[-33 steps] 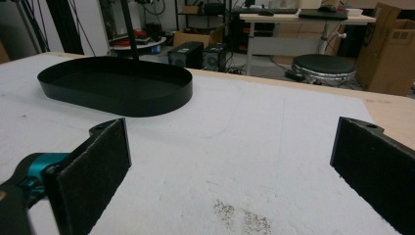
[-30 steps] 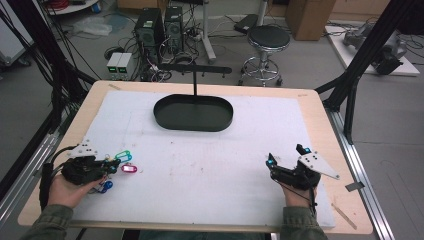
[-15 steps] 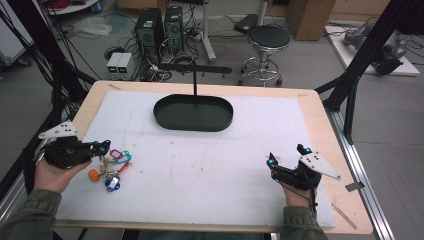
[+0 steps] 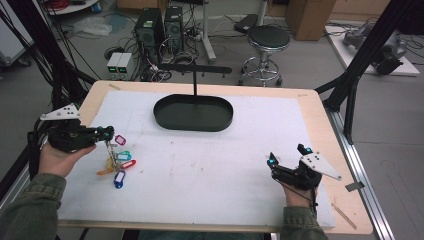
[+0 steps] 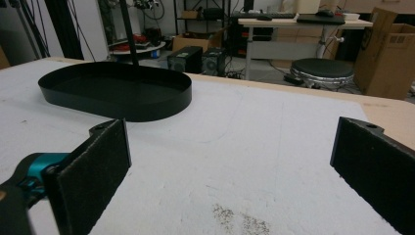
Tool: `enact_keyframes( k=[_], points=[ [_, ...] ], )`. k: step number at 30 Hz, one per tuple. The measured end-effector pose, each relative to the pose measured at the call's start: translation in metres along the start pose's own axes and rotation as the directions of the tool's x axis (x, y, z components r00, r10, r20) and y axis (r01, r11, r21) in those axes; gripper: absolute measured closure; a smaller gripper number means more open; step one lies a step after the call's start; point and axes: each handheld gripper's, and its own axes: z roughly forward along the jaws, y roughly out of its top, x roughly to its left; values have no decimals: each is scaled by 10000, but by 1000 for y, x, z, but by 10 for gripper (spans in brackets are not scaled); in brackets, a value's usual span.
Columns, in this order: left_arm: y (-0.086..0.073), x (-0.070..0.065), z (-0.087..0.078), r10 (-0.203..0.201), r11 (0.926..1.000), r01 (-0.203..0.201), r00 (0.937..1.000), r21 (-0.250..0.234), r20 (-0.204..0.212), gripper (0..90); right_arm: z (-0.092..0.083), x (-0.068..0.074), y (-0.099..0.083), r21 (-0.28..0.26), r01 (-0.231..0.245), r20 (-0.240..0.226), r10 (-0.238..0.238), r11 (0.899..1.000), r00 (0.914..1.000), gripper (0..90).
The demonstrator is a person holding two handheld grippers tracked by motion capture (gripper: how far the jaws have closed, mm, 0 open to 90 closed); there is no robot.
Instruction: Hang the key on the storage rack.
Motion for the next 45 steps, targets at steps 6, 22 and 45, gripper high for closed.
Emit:
enact_keyframes(
  k=[6,22,45],
  points=[
    [12,1,-3,-18,9995,21,9999,-318,105,844,0,-1,0,-89,56,21,-56,9999,10000,4],
    [57,-5,-2,303,9962,-309,9995,-820,-80,845,-1,-2,1,-171,-64,2,64,9998,10000,4],
    [113,1,15,452,9939,-479,9986,-992,-285,844,-1,-4,1,-223,-208,104,210,9995,9997,4]
  ],
)
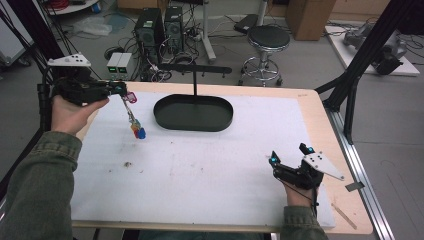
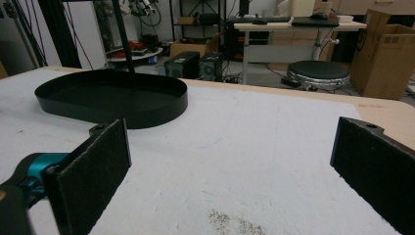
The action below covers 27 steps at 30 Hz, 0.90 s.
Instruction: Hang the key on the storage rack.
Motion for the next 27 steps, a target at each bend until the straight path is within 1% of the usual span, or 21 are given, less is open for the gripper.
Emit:
enact_keyframes(
  k=[2,5,8,9,11,12,14,16,18,20,22,23,24,27],
  points=[
    [3,2,2,1,9999,0,10000,-109,65,844,0,0,0,1,22,-12,-22,10000,10000,4],
    [6,5,4,8,9999,-8,10000,-167,50,845,0,0,0,-7,34,-6,-34,10000,10000,4],
    [11,6,7,17,9999,-16,10000,-170,64,844,0,0,0,11,-57,-4,57,10000,10000,4],
    [13,7,8,26,9997,-24,10000,-233,67,844,1,-1,0,-13,-45,-52,45,10000,10000,4],
    [15,8,10,-89,9992,95,9998,-384,165,844,1,-1,0,1,-100,-96,100,10000,9999,4],
    [16,7,11,-87,9990,95,9998,-447,169,844,1,-1,0,2,-47,-86,47,10000,10000,3],
    [19,7,17,-9,9994,12,10000,-352,73,844,2,-2,0,2,-17,-74,17,10000,10000,4],
    [20,8,20,-18,9994,21,10000,-341,78,844,2,-2,0,-18,-1,-82,1,10000,10000,4],
    [21,9,25,-34,9995,36,10000,-322,66,844,2,-1,0,10,-91,-128,91,10000,9999,4],
    [22,10,29,-44,9992,50,9999,-406,140,844,2,-2,0,7,-304,-265,304,9995,9992,3],
    [22,11,35,-97,9986,105,9998,-516,162,844,2,-2,0,-33,-267,-268,266,9996,9993,4],
    [22,12,37,-113,9987,119,9999,-502,126,844,2,-2,0,15,-328,-278,328,9995,9991,3],
    [23,12,40,-109,9988,111,9999,-479,56,844,2,-3,0,-57,-218,-256,216,9997,9994,4],
    [27,15,48,-131,9989,129,9999,-449,-41,844,2,-3,0,-46,-187,-231,186,9998,9996,4]
  ],
)
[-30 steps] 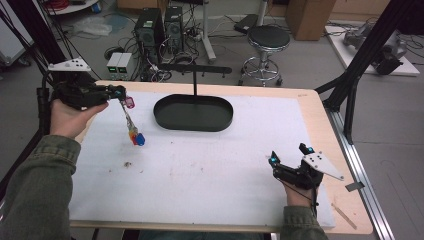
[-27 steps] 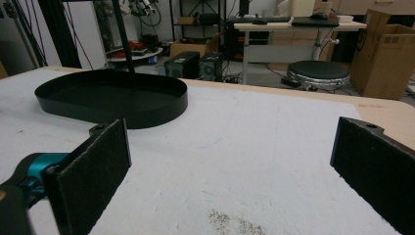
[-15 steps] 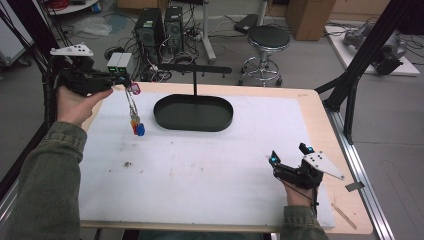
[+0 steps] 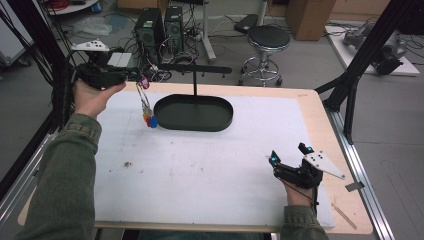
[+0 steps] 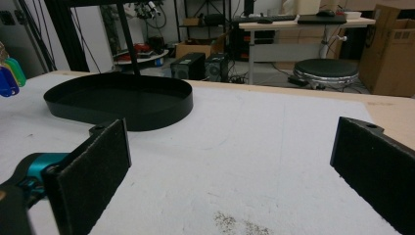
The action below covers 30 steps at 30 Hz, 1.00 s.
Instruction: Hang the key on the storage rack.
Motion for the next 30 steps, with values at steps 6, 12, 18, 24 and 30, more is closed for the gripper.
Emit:
enact_keyframes(
  k=[6,12,18,24,30],
  points=[
    [8,3,6,-1,10000,1,10000,-81,-82,844,-1,0,0,26,3,46,-3,10000,10000,4],
    [15,5,12,-2,9999,2,10000,-144,6,844,-2,-1,0,5,6,4,-6,10000,10000,4],
    [21,10,22,-102,9999,101,9999,-120,-113,844,-4,-3,0,8,-111,26,111,9999,9999,4],
    [27,15,34,-330,9993,329,9994,-161,-99,844,-4,-2,-1,36,-53,36,53,10000,10000,4],
    [29,18,41,-524,9985,519,9982,-180,-276,844,-7,-2,-1,4,-125,-2,125,9999,9999,4]
  ],
)
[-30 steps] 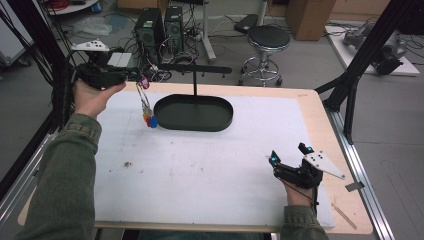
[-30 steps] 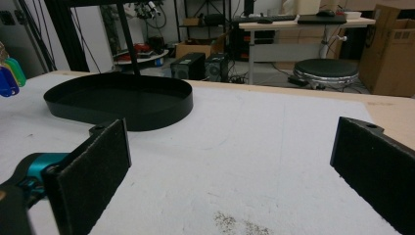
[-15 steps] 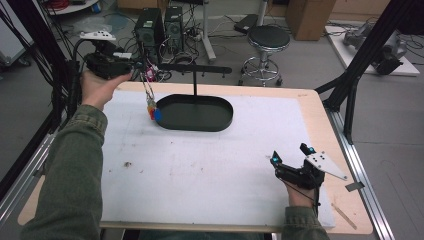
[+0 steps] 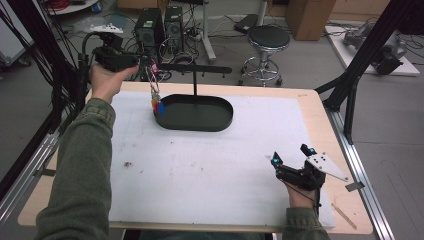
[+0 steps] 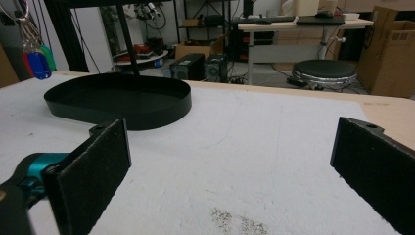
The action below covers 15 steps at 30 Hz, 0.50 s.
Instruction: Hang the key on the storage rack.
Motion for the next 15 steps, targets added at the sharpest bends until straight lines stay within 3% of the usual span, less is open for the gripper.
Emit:
enact_keyframes(
  k=[4,7,15],
  points=[
    [3,1,5,15,10000,-15,9999,64,-130,844,-1,-2,0,-38,18,53,-17,10000,10000,4],
    [8,-1,12,300,9988,-283,9987,398,-423,844,-2,-2,0,-12,-5,7,5,10000,10000,4],
    [7,5,19,81,9994,-61,9982,326,-600,844,-2,0,0,-41,-19,-13,19,10000,10000,3]
  ],
)
